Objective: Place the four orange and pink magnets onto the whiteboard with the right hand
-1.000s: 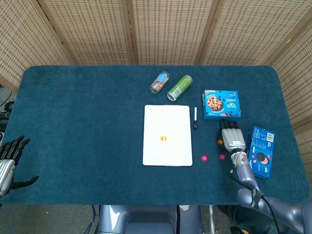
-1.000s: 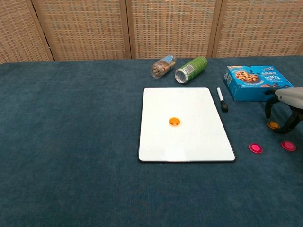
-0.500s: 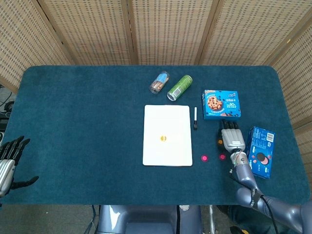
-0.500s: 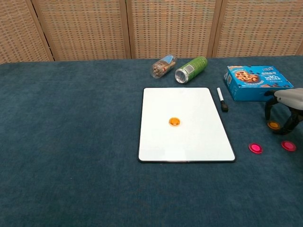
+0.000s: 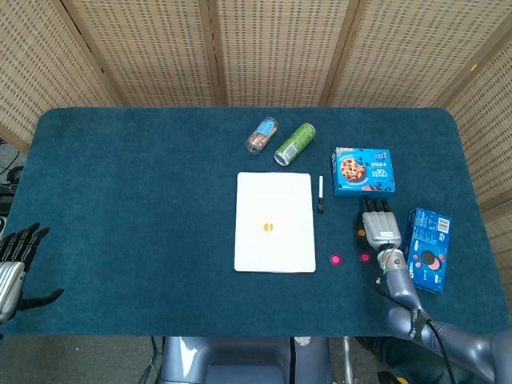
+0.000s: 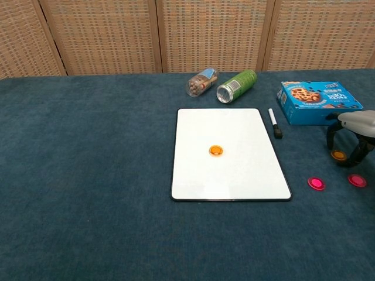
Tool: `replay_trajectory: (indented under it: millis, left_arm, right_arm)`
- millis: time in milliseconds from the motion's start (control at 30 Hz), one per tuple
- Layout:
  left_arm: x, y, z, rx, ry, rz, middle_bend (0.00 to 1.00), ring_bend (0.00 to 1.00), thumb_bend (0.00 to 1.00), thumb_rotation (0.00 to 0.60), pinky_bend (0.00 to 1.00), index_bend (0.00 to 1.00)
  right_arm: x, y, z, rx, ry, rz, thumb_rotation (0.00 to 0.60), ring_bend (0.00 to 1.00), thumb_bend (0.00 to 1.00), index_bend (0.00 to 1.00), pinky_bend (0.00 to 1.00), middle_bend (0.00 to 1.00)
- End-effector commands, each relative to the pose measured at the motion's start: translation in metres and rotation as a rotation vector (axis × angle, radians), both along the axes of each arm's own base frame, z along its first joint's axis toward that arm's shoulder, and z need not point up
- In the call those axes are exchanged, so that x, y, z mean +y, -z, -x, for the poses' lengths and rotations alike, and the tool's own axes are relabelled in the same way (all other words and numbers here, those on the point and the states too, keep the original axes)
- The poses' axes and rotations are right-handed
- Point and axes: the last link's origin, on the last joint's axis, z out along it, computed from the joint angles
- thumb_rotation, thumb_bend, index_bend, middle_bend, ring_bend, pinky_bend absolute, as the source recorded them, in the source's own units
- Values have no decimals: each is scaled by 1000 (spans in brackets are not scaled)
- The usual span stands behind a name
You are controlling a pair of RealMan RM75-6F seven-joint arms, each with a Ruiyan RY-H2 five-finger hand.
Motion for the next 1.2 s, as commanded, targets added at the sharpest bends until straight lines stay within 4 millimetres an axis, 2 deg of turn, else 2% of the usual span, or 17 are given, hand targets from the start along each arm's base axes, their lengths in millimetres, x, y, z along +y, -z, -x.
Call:
replay_trajectory:
  millis: [33,233,1200]
  left_arm:
    - [0,0,0,0,0,0,0,0,0,600,0,0]
    - [0,0,0,0,-1,0,0,0,0,600,0,0]
    - [0,0,0,-3,0,4,0,0,0,600,0,0]
  right_arm:
    - [0,0,0,-3,1,0,600,0,329,444,0,0]
    - [-1,1,0,-4,-2,0,600,0,337,480,0,0]
    - [-1,-3,-1,1,-10,4,600,0,363,527,0,0]
